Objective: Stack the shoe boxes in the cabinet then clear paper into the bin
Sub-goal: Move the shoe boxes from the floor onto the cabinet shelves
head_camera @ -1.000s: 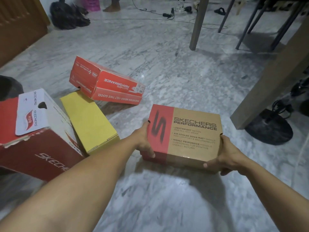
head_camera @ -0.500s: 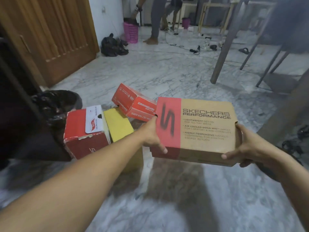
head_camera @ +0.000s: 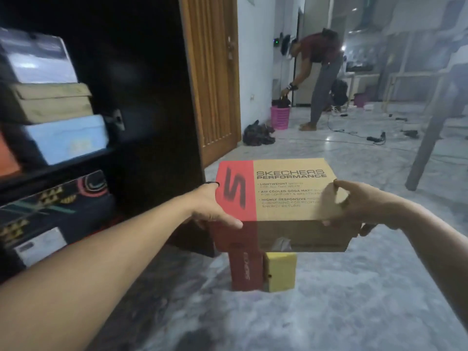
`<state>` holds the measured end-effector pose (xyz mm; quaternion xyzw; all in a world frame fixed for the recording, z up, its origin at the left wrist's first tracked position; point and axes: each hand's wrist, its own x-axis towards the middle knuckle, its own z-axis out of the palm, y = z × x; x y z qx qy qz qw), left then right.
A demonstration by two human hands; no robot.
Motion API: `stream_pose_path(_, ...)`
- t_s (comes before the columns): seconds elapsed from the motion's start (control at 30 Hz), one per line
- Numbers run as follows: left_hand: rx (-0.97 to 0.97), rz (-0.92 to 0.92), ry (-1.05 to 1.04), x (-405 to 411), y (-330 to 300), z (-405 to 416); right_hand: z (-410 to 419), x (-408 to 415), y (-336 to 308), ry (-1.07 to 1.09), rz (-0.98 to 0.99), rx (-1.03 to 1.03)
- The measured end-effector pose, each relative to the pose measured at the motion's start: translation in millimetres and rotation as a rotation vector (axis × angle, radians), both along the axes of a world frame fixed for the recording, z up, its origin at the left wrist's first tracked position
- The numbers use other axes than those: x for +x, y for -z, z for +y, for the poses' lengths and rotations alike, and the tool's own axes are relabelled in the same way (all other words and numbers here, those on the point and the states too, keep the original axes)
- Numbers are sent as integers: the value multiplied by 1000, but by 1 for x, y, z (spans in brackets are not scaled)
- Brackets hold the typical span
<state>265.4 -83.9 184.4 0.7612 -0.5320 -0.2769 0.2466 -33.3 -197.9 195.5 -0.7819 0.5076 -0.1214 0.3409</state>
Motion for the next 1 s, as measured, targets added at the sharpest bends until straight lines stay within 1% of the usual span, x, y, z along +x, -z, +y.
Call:
stream_pose_path(0.17,-14,-38,-205,61,-33,90,38,82,-30,-177,-76,-81)
stream_pose_path(0.27,-23,-76,-301,95,-52,141,55,137,-42,-293,-156,-128)
stream_pose_path(0.43,-88,-64,-490,125,-91,221,90,219,-63,-505,-260,-123)
stream_pose_path(0.57,-152,-63,-685,147,-118,274,120,274,-84,-601,-364,-125)
stream_pose_path(0.77,-313,-109,-953,171,-163,320,157,345,-131,-723,-505,-145)
stream_pose_path(0.87,-333,-163,-1051,183,-178,329,167,373,-150,-767,-572,-168)
stream_pose_path(1.0,-473,-176,-1232,203,-191,338,186,424,-170,-802,-668,-206)
